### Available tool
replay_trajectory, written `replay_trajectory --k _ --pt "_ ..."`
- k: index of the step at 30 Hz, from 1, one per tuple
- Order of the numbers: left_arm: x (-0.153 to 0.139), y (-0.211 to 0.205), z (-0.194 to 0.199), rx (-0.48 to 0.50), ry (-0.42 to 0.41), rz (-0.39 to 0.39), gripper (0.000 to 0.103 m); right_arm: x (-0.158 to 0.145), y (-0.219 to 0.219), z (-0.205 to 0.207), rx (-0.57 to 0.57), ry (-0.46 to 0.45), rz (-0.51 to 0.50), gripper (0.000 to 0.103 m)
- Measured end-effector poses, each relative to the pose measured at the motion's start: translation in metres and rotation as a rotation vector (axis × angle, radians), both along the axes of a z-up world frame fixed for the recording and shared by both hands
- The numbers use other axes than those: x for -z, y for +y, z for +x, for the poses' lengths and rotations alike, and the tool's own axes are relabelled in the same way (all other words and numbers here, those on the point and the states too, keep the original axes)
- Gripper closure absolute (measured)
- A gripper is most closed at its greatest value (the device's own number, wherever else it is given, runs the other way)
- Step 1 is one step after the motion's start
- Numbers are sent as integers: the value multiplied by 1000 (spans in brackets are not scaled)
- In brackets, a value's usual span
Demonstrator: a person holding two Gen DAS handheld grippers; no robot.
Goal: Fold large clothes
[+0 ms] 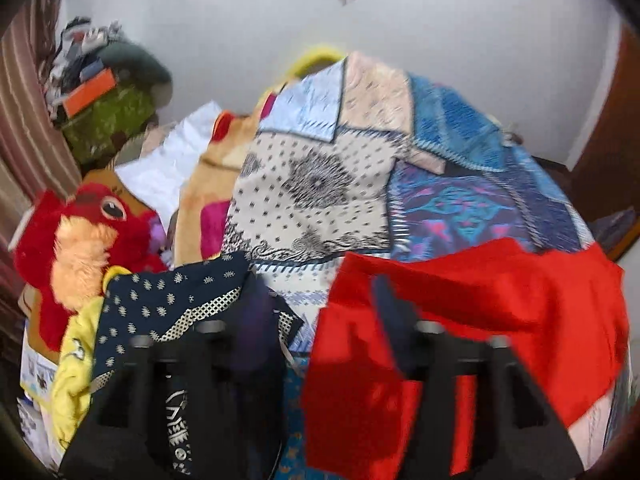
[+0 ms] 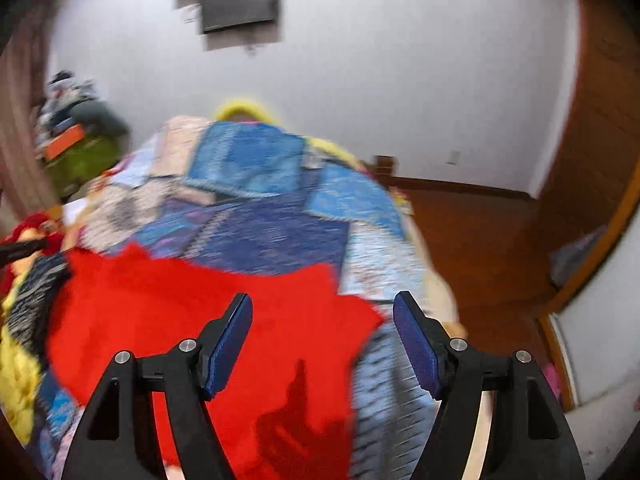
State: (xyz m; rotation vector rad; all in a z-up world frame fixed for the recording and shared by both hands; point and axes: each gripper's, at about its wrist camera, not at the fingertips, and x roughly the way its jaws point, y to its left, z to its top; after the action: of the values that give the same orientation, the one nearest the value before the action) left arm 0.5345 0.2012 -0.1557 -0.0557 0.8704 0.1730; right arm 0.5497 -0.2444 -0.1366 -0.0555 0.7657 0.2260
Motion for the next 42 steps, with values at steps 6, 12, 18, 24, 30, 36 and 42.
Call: replay_trajectory --k 6,12,18,24,30,36,42 --pt "2 -38 -40 151 29 -60 20 15 82 -27 -179 57 49 32" --pt "48 -53 -84 187 81 -202 14 55 155 -42 -305 108 -14 32" --pt "103 -30 -111 69 141 -427 14 104 170 -42 -284 134 -217 31" --pt "134 -19 -114 30 157 -654 14 106 94 -37 -204 208 12 6" --pt "149 -20 -92 21 104 -842 14 114 31 -35 -30 224 -113 6" --pt "151 -18 -56 -44 27 -842 17 110 -18 -45 56 269 -80 6" --pt "147 -15 -32 -111 -32 -810 62 99 -25 -55 88 258 -58 6"
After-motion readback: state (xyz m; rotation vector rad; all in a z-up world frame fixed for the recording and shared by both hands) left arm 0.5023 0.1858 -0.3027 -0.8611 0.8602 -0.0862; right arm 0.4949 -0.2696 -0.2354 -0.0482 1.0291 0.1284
